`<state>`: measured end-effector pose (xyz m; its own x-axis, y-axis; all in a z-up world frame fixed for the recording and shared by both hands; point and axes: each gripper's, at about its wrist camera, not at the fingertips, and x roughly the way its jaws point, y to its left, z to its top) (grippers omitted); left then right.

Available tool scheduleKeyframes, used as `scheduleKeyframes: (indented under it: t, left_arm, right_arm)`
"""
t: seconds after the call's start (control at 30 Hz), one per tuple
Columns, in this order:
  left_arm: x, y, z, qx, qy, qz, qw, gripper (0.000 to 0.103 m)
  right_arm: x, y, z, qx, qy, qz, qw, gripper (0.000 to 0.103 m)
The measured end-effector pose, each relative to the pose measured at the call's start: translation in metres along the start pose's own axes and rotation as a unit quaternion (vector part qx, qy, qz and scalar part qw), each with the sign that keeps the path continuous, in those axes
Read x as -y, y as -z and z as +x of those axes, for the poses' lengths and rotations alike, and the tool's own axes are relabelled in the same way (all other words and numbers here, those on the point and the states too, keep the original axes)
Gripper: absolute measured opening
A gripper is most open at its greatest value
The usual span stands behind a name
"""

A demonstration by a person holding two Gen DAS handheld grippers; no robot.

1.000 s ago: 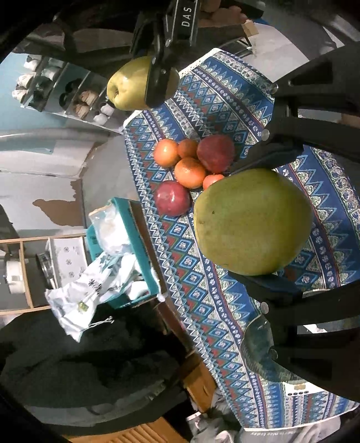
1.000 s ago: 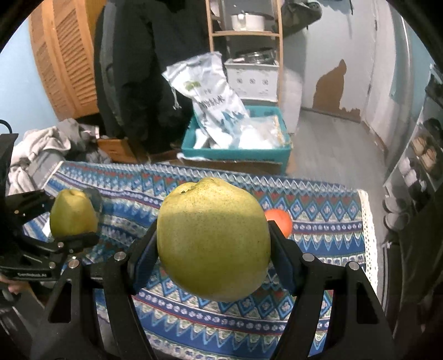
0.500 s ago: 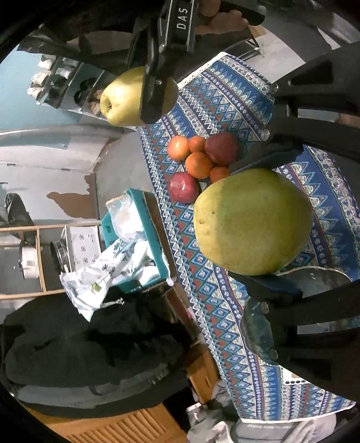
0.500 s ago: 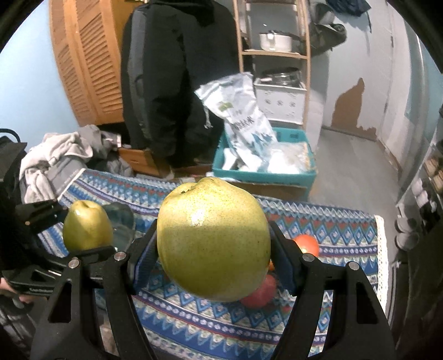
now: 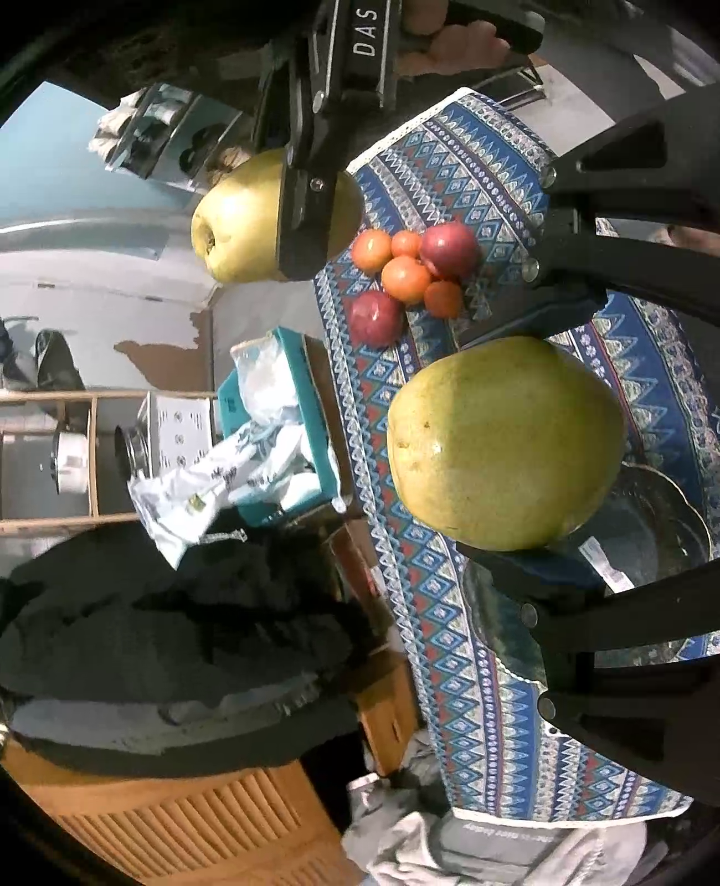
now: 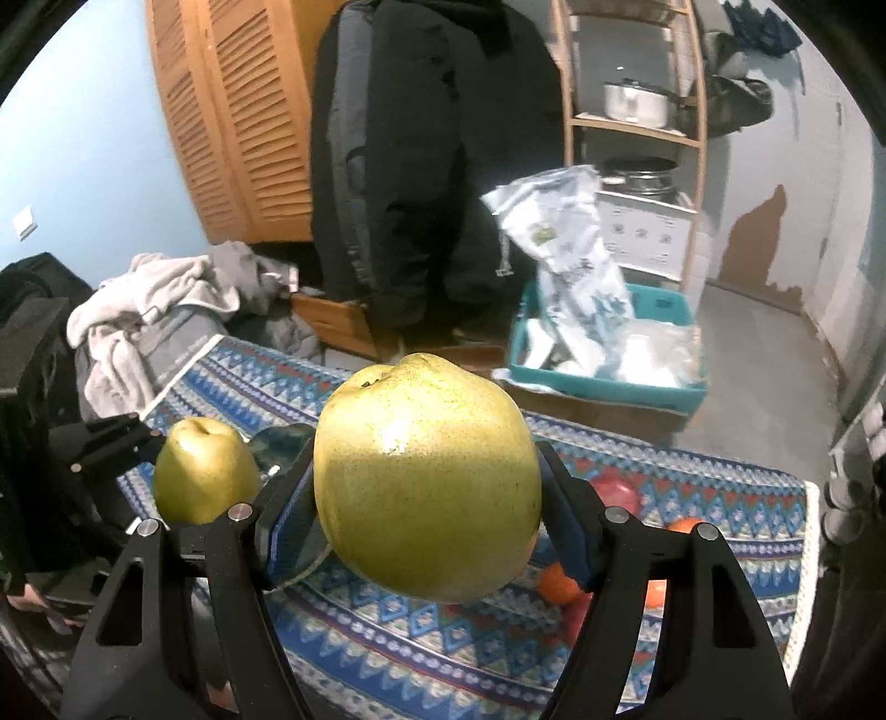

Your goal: Organize fruits

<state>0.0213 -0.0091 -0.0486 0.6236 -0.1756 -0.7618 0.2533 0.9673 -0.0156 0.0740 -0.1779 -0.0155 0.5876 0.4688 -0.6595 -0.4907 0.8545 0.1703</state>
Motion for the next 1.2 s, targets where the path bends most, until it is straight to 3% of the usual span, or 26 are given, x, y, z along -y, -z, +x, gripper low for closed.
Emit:
scheduleKeyframes:
  t: [0.57,0.87,1.2]
  left_arm:
    - [-0.088,0.023,0.003,-0.007,-0.040,-0.069,0.9968,0.066]
    - [-0.131,0.045,0.024,-0.037,-0.060,-0.100,0.9925,0.066]
    - [-0.167,0.074,0.058,-0.079,-0.073,-0.133,0.9853,0.066]
  right_arm:
    - [-0.066,-0.030,0.069,-0.028,-0.045,-0.021,0.998,0.073]
    - [-0.096,-0.034,0.122,-0.062,-0.072,-0.027,0.995,0.073]
    - [-0.117,-0.016,0.180,-0.118,-0.081,-0.039,0.989,0.073]
